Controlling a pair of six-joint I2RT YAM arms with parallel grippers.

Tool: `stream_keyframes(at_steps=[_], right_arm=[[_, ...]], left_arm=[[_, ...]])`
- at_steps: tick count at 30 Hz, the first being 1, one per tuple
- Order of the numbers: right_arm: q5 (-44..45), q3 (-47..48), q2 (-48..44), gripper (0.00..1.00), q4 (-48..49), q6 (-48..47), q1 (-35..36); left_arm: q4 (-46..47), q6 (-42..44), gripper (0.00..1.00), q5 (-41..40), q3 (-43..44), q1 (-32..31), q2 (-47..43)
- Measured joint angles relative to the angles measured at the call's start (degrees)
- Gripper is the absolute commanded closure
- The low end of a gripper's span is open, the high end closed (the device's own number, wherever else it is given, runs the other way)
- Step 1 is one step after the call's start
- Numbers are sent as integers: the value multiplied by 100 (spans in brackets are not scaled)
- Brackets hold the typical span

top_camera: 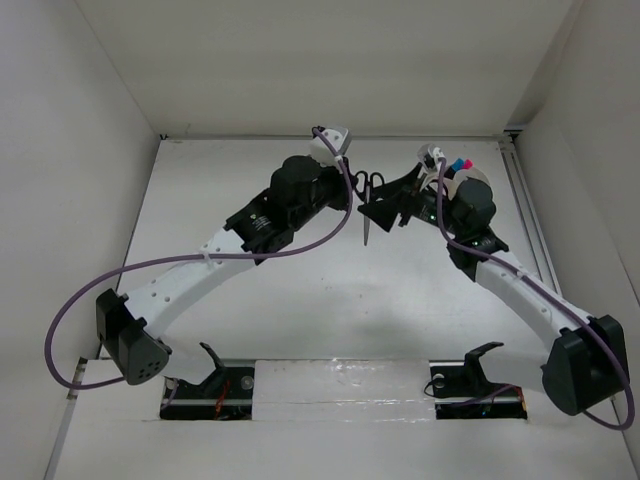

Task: Sort the stationery into containers
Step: Place the scissors in the storage box.

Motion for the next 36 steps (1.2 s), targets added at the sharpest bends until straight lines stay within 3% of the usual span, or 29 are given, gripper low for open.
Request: stream_keyframes(at_steps=[9, 10, 12, 14, 16, 17, 18, 19, 20, 24, 29, 36], right_arm=[[118, 267, 229, 58, 240, 157, 85], [118, 275, 245, 70, 245, 168, 85], [118, 297, 304, 74, 295, 186, 87], [111, 319, 380, 85, 339, 229, 87], [111, 352, 450, 88, 363, 254, 85], [90, 372, 492, 100, 374, 264, 85], [68, 385, 527, 100, 396, 297, 85], [44, 398, 570, 100, 437, 313, 85], [31, 407, 621, 100, 492, 332, 87], [-136, 409, 881, 100, 745, 350, -94], [-651, 372, 1060, 100, 1792, 262, -1080], [-1139, 748, 1738, 100, 2564, 33, -2577]], left_arm=[[-2, 7, 100, 0, -44, 9, -13], [-2, 9, 100, 0, -63, 9, -13], [-9, 11, 100, -2, -85, 9, -13], [-20, 35, 100, -2, -85, 13, -13], [-44, 52, 100, -2, -87, 26, -13], [-46, 70, 100, -9, -92, 39, -13], [-57, 72, 85, -4, -94, 52, -13], [-61, 79, 55, 2, -94, 61, -13], [-66, 83, 2, -4, -94, 61, -13], [-358, -297, 0, -407, -35, 28, -76], [-1493, -1182, 0, -1292, 101, 7, -455], [-2479, -1711, 0, -1436, -916, 13, -2304]])
